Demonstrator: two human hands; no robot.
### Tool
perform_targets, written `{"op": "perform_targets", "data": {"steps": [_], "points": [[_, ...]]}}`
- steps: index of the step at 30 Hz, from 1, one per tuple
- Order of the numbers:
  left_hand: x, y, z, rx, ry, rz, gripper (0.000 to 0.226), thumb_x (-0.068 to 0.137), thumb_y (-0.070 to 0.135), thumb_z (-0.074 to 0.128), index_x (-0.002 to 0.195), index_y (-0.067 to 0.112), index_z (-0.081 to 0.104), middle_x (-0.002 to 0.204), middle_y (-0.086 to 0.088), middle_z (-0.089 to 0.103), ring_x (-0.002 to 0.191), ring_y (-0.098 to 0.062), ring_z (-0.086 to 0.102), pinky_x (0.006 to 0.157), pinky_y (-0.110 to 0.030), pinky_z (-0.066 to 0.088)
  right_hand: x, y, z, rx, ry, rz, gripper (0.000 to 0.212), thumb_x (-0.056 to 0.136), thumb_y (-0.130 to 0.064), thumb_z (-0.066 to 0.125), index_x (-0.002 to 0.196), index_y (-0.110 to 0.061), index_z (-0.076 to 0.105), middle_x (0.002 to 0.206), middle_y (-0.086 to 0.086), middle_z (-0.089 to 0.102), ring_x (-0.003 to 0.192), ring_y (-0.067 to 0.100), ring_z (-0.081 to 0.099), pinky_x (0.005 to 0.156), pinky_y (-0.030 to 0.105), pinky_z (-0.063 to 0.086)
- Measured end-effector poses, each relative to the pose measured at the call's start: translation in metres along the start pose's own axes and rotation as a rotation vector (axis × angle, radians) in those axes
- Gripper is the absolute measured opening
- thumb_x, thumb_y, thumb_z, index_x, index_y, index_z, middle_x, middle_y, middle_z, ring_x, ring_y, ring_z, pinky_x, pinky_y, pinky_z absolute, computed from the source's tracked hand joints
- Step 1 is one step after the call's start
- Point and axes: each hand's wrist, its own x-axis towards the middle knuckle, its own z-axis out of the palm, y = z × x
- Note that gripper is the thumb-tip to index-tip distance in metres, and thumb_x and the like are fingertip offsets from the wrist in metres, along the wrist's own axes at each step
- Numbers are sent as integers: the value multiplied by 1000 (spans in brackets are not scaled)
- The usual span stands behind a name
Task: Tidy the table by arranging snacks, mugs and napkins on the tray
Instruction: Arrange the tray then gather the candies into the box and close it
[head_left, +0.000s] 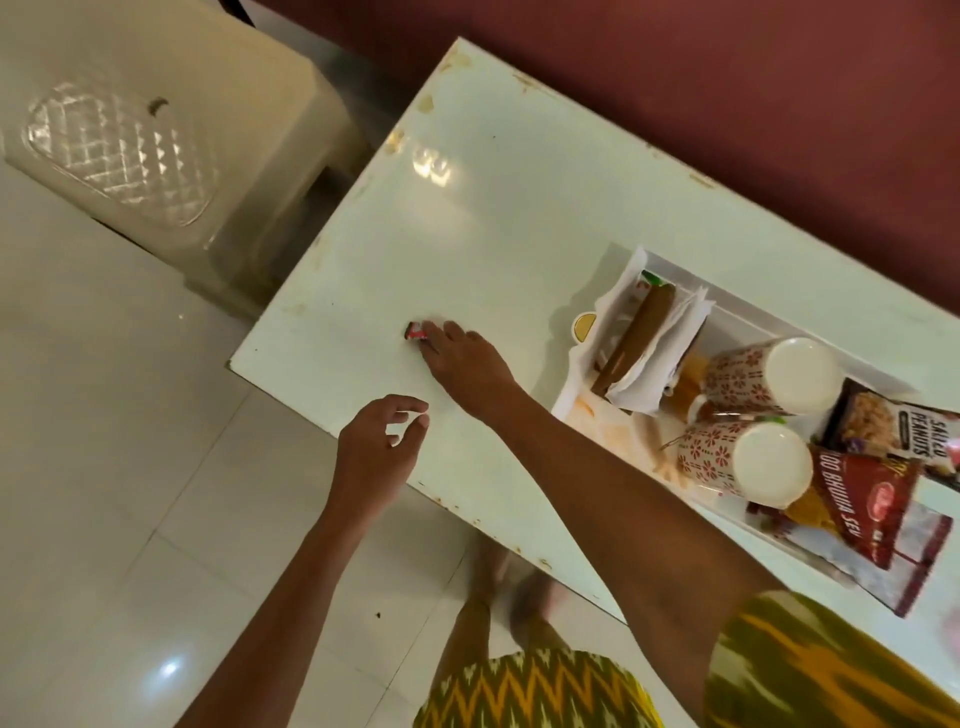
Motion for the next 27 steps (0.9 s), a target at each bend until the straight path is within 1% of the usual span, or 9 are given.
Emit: {"op": "perform_targets", "data": {"steps": [2,5,8,10,14,18,20,23,27], "points": [[-3,4,3,0,-22,5,11,86,16,59,94,19,65,97,4,62,95,-11,58,65,-15,44,-14,-2,-2,-35,85,60,42,83,3,53,125,-5,49,120,8,57,106,23,55,72,30,50],[-8,15,8,21,-45,25,12,87,17,58,96,17,66,97,5,61,95,-11,58,63,-12,42,-41,-4,-12,213,13,204,35,81,12,51,115,2,54,106,18,59,101,33,55,66,40,49],[-16,27,15,18,-73,45,11,87,17,58,94,21,66,95,5,64,92,-9,59,62,-10,40,-81,-8,-30,432,229,358,14,80,8,57,93,4,61,82,20,66,76,36,63,53,36,50],[-23,38,25,18,-122,79,11,87,16,58,93,21,65,94,5,64,91,-10,59,63,-10,40,-117,-11,-37,520,365,448,13,84,3,56,96,0,60,83,16,69,71,32,65,51,36,53],[-44,59,47,21,-245,143,14,87,13,58,91,25,64,92,6,65,90,-10,60,65,-10,41,-194,-18,-42,690,466,725,28,90,-3,47,117,-10,46,110,11,65,93,26,65,72,36,56],[-69,81,78,43,-371,193,19,87,14,57,86,33,61,95,6,66,90,-5,60,65,-8,40,-282,-18,-30,673,559,1001,29,80,1,56,106,-11,52,101,7,59,90,19,63,70,24,50],[-82,89,98,60,-422,223,16,88,14,56,89,29,63,98,5,67,93,-8,60,67,-10,41,-328,-12,-15,617,531,1180,26,79,-5,64,103,-9,55,97,9,60,86,22,63,65,29,51],[-101,98,129,100,-475,267,16,88,13,55,89,27,63,97,5,67,93,-9,60,68,-12,42,-387,1,12,514,363,1355,35,77,-13,72,107,-3,57,97,17,61,84,32,62,65,39,53],[-128,104,166,165,-511,308,15,88,13,54,89,25,64,93,10,65,89,2,58,64,-6,40,-436,23,49,425,42,1267,50,81,-22,69,125,-5,50,112,20,57,95,35,57,75,43,50]]}}
